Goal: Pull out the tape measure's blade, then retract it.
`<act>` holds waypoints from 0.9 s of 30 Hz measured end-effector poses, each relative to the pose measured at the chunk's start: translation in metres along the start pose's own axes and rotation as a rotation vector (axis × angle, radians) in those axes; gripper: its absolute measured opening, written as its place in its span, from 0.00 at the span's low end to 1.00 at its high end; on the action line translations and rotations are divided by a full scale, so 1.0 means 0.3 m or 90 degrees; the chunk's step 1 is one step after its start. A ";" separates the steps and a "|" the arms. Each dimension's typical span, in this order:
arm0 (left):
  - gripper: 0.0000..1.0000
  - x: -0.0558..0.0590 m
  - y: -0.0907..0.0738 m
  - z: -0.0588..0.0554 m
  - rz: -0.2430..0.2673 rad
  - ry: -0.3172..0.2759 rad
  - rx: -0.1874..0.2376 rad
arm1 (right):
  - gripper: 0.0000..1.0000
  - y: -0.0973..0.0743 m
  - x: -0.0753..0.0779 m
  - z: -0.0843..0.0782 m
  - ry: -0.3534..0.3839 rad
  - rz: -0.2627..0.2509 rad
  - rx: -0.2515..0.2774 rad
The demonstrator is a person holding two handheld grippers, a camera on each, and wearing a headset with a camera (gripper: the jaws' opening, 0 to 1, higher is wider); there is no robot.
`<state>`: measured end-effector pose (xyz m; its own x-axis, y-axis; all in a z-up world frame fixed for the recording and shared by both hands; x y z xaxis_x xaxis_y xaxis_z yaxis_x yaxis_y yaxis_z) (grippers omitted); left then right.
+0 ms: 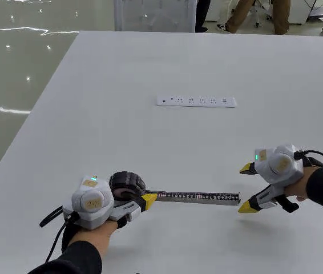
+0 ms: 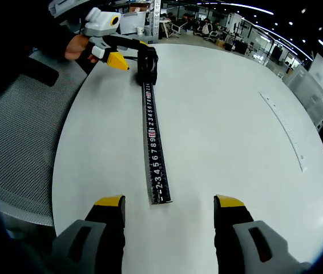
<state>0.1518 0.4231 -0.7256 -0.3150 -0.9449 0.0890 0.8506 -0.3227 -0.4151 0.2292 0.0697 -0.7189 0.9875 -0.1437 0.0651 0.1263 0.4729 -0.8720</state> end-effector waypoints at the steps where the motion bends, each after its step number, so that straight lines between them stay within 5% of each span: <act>1: 1.00 0.004 0.001 0.002 -0.004 0.004 0.001 | 0.55 0.005 0.000 -0.001 0.001 0.009 -0.006; 14: 1.00 0.003 0.010 -0.012 -0.015 -0.009 0.000 | 0.28 0.045 -0.004 0.008 -0.040 0.047 -0.042; 27: 1.00 -0.001 0.014 -0.023 -0.015 -0.021 -0.007 | 0.14 0.063 -0.021 0.010 -0.054 0.066 -0.060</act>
<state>0.1526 0.4225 -0.7336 -0.3212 -0.9382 0.1287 0.8384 -0.3449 -0.4221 0.2255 0.0822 -0.7345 0.9997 -0.0220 0.0093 0.0173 0.3967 -0.9178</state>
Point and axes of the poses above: the centre of the closed fingertips' face, and the gripper's own axes: y roughly forward along the fingers, x roughly to its right, z roughly out of its top, the point moved 10 cm from there along -y, roughly backward along the fingers
